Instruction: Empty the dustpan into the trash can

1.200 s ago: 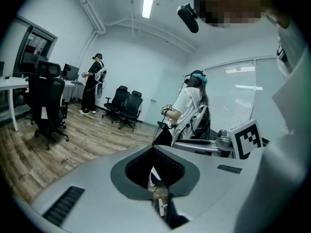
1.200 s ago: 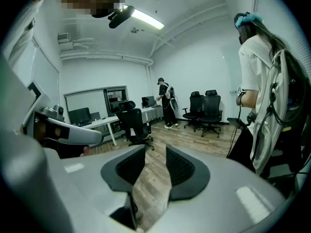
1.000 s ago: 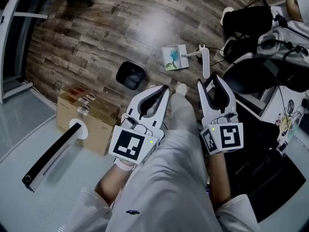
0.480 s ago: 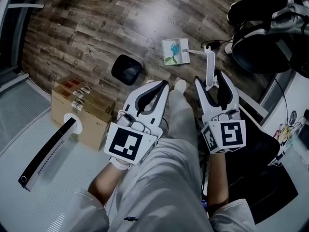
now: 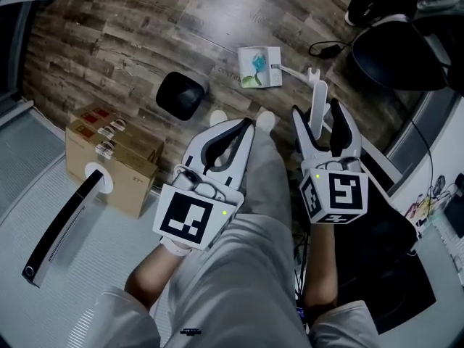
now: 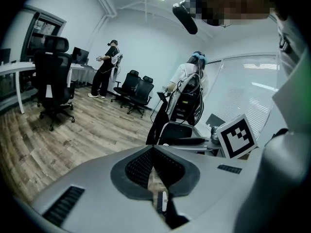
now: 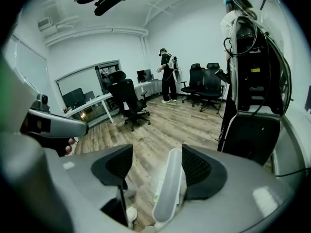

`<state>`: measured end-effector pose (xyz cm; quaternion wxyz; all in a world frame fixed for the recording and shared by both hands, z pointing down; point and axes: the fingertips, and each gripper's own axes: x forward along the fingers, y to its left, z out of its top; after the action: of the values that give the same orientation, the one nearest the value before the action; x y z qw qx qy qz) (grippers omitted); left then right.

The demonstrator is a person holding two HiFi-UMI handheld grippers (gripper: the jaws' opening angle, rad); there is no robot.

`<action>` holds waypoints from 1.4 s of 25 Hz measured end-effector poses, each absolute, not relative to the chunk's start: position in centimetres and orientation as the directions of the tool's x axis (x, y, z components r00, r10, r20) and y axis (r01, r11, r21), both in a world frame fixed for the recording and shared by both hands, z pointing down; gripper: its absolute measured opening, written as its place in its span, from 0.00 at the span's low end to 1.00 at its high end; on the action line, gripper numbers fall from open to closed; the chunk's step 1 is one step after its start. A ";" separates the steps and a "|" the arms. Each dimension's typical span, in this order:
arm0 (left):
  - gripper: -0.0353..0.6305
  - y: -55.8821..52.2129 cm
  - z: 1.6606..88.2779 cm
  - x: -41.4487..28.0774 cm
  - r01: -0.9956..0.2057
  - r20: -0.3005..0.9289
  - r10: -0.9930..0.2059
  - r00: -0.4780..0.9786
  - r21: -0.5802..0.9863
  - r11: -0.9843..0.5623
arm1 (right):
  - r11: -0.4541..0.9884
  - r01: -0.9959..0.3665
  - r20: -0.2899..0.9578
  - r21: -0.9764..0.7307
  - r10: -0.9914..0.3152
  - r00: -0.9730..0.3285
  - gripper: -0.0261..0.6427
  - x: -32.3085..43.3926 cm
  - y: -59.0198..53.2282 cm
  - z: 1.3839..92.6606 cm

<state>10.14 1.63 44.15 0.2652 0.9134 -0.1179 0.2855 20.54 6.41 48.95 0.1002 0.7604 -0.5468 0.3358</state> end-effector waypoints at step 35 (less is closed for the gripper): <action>0.06 3.2 48.5 11.7 -0.362 0.651 -0.006 0.759 0.414 -0.835 | -0.568 -0.823 0.846 0.021 -0.428 0.317 0.22 26.0 9.1 57.6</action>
<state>11.71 3.17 48.53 0.2683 0.8986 -0.1022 0.3318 26.02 9.09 57.56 0.2328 0.7775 -0.4022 0.4237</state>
